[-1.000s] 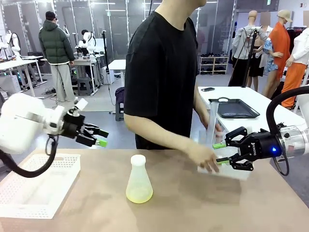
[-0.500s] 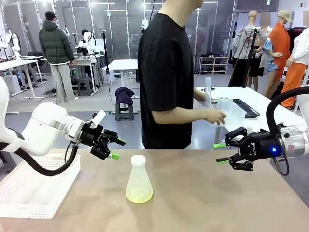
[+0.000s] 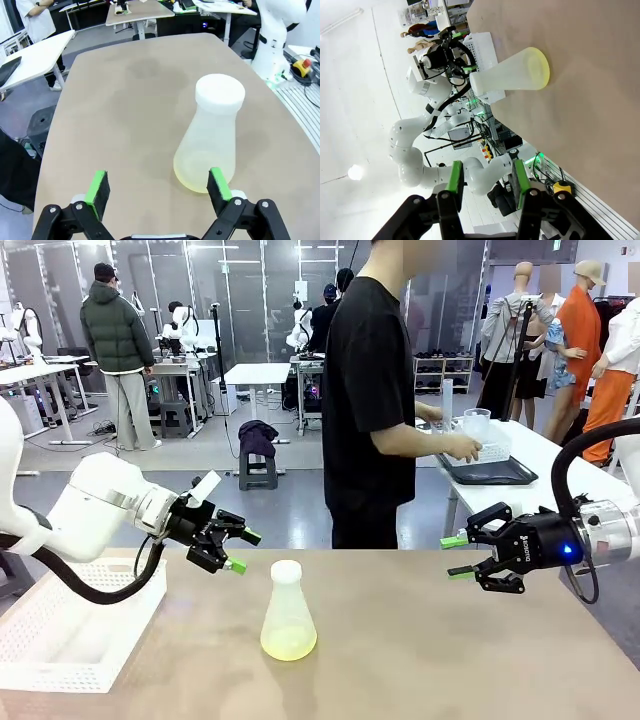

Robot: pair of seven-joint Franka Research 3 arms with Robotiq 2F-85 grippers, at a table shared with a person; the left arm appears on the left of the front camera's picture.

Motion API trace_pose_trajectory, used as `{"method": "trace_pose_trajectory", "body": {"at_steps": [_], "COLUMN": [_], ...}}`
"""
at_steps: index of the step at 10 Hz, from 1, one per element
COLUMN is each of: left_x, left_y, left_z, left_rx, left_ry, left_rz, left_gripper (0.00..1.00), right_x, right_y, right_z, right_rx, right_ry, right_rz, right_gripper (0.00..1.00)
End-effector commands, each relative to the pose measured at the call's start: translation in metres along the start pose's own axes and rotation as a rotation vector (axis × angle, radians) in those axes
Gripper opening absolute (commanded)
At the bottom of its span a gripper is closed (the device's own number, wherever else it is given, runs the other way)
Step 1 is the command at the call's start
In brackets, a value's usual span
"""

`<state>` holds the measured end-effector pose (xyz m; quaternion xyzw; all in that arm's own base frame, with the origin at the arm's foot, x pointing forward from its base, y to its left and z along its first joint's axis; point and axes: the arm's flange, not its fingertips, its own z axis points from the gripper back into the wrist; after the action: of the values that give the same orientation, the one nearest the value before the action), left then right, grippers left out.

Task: Prepare the solutions needed for the experiment.
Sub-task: When the human places the Big flask in the center of the table, pick up the Big flask and place it in the left Organizing basket.

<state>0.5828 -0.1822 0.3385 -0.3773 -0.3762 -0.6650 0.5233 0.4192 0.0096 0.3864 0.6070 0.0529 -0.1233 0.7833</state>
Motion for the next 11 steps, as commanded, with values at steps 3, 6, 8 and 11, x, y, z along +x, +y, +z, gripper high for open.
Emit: {"method": "trace_pose_trajectory", "body": {"at_steps": [3,6,8,11], "left_x": [-0.011,-0.021,-0.023,-0.016], "left_y": [0.01,0.011,0.009,0.006], "left_z": [-0.019,-0.03,-0.041,-0.066], "left_rx": [-0.092,-0.239,-0.316,-0.371], "left_ry": [-0.039,-0.143,-0.177,-0.237], "left_rz": [0.019,0.014,0.006,0.002], "left_gripper": [1.0,1.0,1.0,1.0], "right_x": [0.0,0.0,0.0,0.0], "right_y": [0.002,0.002,0.002,0.002], "right_z": [0.002,0.002,0.002,0.002], "right_rx": [-0.007,-0.007,-0.007,-0.007], "right_ry": [0.01,0.01,0.01,0.01], "right_rz": [0.004,0.004,0.004,0.004], "right_gripper": [0.51,0.51,0.51,0.51]}}
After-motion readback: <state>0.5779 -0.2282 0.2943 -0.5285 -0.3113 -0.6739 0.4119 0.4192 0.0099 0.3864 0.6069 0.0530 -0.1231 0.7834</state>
